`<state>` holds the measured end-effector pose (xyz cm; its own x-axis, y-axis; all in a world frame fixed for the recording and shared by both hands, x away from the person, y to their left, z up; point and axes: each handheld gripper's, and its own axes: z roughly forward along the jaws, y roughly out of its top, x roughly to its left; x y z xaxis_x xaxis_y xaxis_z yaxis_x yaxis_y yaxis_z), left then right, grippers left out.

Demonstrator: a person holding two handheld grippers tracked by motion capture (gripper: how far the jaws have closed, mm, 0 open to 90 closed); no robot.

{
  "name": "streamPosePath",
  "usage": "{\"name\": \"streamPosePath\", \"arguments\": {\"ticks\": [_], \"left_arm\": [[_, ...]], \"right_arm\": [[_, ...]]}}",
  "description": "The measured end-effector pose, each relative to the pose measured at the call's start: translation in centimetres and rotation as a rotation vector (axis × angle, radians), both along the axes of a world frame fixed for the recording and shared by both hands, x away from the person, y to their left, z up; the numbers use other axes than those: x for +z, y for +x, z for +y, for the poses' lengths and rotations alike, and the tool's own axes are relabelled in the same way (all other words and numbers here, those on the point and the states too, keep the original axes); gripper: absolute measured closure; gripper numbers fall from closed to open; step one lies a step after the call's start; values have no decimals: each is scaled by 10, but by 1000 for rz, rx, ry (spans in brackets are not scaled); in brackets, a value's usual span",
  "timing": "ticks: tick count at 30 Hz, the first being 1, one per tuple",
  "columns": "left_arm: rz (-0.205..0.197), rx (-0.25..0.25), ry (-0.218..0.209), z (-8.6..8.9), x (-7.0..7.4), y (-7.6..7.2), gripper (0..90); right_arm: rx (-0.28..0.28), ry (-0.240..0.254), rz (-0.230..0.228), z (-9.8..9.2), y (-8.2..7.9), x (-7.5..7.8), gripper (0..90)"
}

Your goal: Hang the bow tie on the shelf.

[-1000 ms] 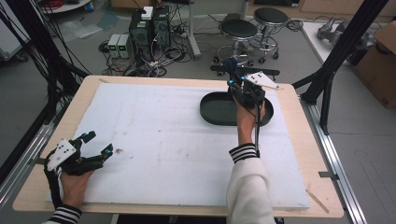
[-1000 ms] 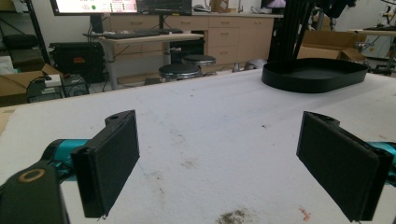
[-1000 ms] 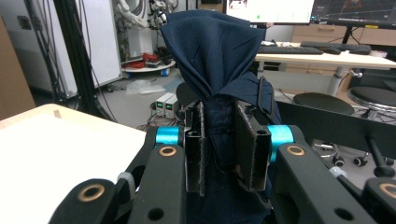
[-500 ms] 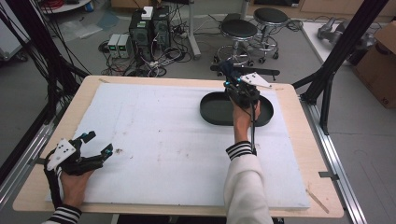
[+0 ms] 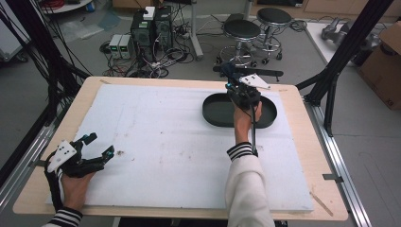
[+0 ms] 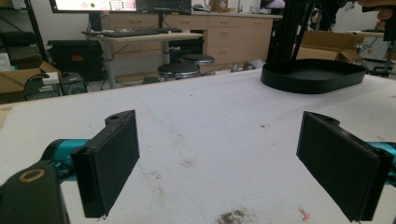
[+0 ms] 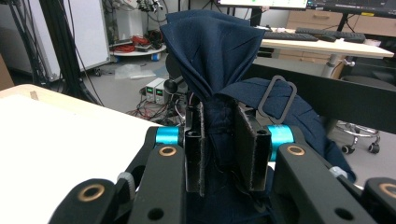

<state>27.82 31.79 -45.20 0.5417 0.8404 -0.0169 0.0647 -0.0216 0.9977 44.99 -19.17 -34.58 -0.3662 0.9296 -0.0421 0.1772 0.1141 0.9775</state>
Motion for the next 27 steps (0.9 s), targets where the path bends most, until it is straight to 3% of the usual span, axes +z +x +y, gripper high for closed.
{"name": "streamPosePath", "arguments": {"ticks": [13,27], "left_arm": [[-1,1,0,0,0,0,134],[0,1,-2,0,0,0,135]], "right_arm": [[-36,-7,-28,3,3,-3,744],[-52,36,-10,2,12,-14,745]]}}
